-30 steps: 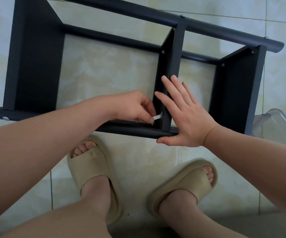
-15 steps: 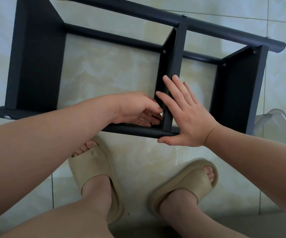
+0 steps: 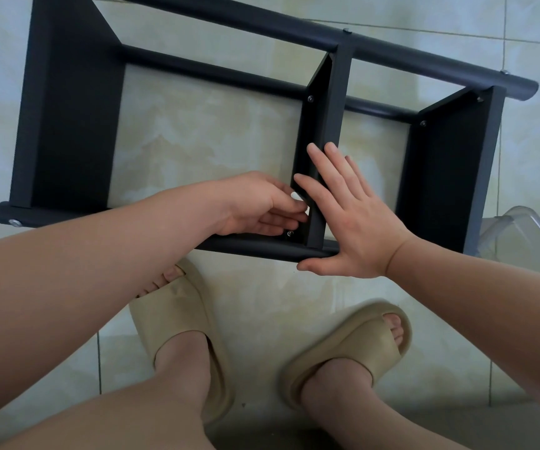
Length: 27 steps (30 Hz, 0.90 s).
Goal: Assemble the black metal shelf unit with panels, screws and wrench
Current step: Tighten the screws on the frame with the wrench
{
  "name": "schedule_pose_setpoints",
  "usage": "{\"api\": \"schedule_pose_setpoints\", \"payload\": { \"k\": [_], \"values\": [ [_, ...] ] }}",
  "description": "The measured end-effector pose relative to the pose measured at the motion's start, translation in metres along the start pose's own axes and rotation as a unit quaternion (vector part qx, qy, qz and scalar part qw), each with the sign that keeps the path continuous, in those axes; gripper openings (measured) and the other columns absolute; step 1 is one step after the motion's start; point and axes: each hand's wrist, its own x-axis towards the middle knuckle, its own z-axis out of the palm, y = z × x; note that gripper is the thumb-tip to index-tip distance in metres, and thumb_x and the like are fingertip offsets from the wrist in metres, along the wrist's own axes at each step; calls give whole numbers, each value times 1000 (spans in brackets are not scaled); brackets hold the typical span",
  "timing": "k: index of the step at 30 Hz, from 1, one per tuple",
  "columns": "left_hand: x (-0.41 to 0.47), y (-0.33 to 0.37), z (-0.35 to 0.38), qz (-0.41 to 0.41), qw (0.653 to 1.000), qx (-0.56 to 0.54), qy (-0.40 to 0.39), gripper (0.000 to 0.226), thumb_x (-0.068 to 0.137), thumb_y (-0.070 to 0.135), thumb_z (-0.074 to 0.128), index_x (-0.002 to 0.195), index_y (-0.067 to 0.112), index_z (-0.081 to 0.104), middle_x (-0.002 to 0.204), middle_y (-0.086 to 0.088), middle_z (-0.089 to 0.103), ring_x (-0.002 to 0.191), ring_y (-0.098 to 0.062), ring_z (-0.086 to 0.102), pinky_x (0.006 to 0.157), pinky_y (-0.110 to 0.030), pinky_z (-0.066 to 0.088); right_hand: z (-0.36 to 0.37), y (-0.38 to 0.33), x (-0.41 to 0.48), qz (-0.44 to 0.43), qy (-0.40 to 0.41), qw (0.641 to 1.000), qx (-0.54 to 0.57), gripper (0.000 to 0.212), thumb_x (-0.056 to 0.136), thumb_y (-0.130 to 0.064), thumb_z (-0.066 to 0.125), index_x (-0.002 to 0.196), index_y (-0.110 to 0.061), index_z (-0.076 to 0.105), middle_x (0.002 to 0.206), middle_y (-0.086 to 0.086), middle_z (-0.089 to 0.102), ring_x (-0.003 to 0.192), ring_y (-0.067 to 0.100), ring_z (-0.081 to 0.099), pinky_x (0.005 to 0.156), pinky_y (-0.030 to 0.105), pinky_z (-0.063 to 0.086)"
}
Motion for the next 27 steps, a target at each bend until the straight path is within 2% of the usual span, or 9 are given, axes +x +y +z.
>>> {"api": "schedule_pose_setpoints", "payload": {
  "k": [4, 13, 21, 27],
  "values": [
    [-1, 1, -2, 7, 1000, -9, 0, 9, 94, 12, 65, 88, 19, 63, 81, 2, 75, 82, -13, 69, 80, -27, 53, 0, -1, 0, 1, 1, 1000, 3, 112, 78, -82, 55, 154, -3, 34, 167, 22, 5, 155, 39, -3, 122, 60, 15],
    [-2, 2, -2, 20, 997, 79, -15, 5, 94, 16, 65, 89, 18, 65, 86, 3, 76, 81, -10, 69, 78, -27, 50, -1, 0, 0, 1, -4, 1000, 4, 112, 78, -82, 55, 154, -3, 33, 167, 21, 4, 155, 38, -5, 123, 60, 14],
    [0, 1, -2, -3, 999, 26, -20, 5, 95, 13, 63, 91, 17, 63, 93, -2, 75, 92, -16, 69, 78, -26, 51, -1, 0, 0, 0, 1, 1000, 5, 111, 78, -82, 55, 154, -3, 34, 167, 21, 5, 155, 38, -4, 123, 60, 14],
    [1, 0, -3, -10, 998, 49, -41, 12, 96, 10, 60, 85, 15, 63, 86, -1, 75, 83, -14, 68, 75, -26, 49, -1, -1, 0, 1, -1, 1000, 2, 112, 78, -83, 54, 155, -4, 33, 168, 21, 5, 155, 37, -5, 123, 59, 13]
  ]
}}
